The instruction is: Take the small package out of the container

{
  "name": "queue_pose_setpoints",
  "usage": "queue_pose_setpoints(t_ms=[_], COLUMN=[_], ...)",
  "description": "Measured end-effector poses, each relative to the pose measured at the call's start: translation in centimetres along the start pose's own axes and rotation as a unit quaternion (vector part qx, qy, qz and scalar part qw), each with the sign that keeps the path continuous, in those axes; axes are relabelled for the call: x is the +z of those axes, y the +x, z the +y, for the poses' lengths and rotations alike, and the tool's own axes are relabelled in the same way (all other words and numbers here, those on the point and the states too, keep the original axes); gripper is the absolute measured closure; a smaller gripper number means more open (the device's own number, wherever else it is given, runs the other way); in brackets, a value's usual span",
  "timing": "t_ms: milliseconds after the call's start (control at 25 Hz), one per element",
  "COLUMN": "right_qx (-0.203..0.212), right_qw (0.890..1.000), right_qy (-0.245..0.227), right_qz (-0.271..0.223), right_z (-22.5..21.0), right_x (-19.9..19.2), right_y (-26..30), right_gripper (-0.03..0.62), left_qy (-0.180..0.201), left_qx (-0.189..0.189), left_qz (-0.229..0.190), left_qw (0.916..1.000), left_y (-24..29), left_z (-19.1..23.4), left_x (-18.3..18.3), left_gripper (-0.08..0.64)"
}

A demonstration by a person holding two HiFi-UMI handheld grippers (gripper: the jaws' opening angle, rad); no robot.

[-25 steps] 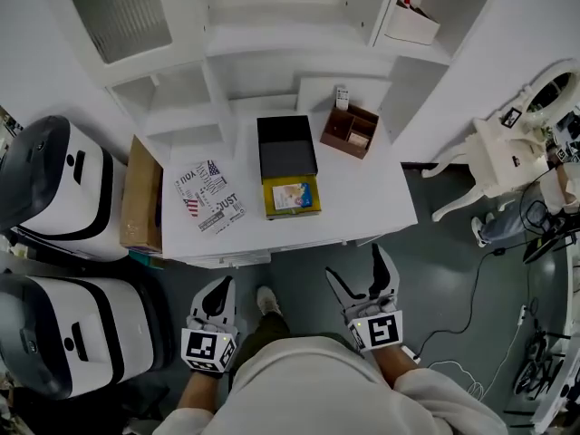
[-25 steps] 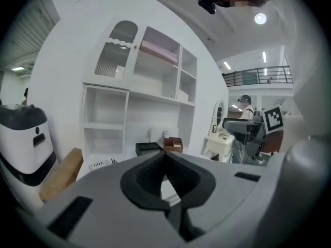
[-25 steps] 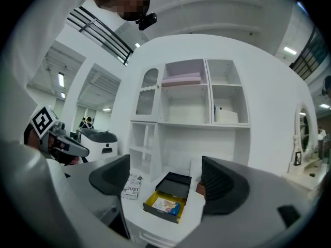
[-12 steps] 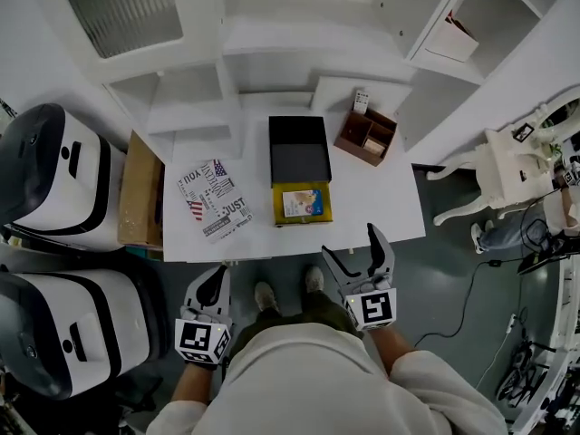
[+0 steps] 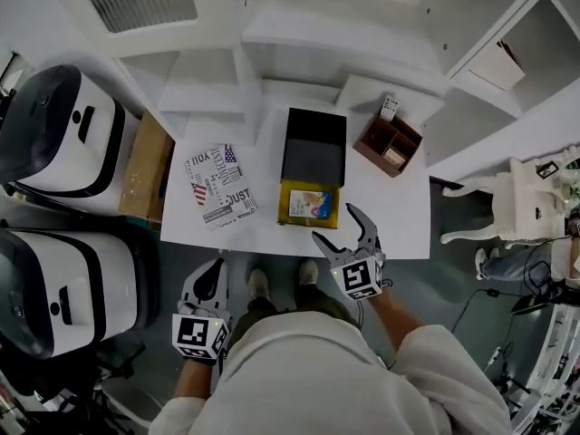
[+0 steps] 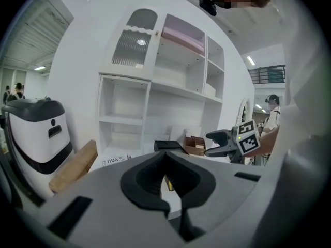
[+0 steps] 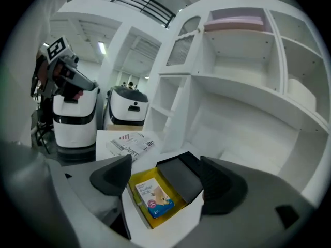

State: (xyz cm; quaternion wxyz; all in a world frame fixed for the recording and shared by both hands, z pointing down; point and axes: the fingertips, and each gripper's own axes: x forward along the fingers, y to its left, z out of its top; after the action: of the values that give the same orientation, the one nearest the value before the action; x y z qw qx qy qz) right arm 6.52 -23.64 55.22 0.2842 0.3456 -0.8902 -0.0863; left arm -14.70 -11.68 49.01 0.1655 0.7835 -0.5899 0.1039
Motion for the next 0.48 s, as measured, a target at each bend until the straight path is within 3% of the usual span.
queue_pose_setpoints(t_ms=[200, 480], right_qx=[0.066, 0.15], right_qw=[0.996, 0.977], right_qy=[-0.058, -0.126], right_qz=[0.035, 0.08], right_z=[0.3, 1.9], right_x=[-3.1, -6.9], right_y=[4.0, 8.4], right_gripper=[0.161, 0.161], left_qy=[-0.016, -0.038], left_qx=[0.031, 0.074], left_qz=[0.01, 0.022], left_qw=[0.9993, 0.9963], left_y=[0.3, -0.3], left_z=[-0.2, 0.5], left_x=[-0.7, -2.1], left_gripper=[0.552, 0.552])
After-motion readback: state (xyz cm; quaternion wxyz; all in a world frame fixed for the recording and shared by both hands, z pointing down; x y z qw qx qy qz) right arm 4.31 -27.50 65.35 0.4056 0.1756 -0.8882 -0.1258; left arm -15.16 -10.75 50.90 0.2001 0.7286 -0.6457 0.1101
